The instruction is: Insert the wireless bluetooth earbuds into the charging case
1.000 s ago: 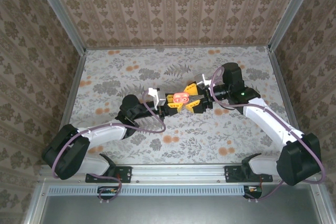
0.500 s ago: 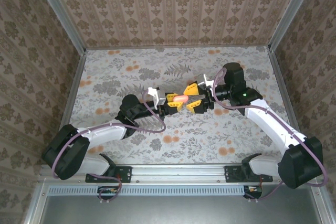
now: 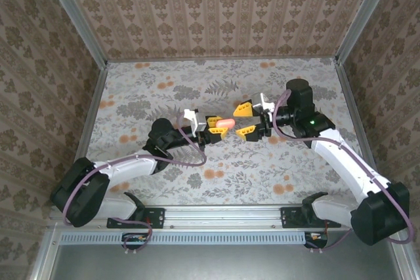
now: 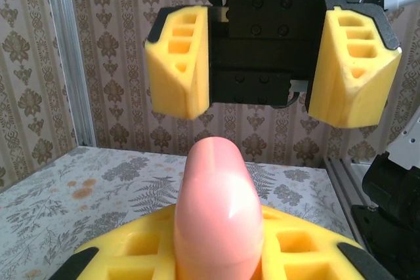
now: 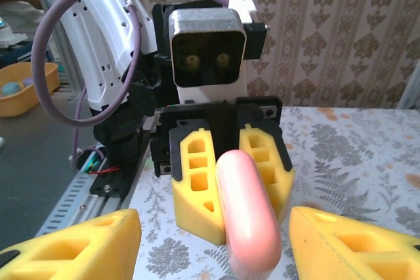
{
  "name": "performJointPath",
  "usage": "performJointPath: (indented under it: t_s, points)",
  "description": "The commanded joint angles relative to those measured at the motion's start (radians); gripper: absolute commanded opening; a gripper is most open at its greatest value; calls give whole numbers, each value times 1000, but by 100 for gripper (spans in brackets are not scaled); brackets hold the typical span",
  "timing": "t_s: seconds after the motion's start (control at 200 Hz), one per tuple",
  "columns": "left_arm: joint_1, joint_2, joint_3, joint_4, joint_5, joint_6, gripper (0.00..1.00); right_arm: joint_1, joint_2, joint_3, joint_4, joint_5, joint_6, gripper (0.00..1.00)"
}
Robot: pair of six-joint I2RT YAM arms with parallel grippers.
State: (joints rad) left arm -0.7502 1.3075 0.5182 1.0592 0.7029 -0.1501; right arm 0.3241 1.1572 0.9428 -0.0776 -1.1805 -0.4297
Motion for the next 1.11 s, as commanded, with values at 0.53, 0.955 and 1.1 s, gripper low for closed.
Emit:
performJointPath:
  t_s: [0.53,0.955,1.1]
  points:
    - [6,-36,31,0,12,16,12,-17,4,-146,342,24,141,52]
    - [2,-29,43,4,15,14,12,0,57,-142,394,-11,170,49]
    - [0,-29,47,3,17,15,12,3,68,-140,391,-14,167,49]
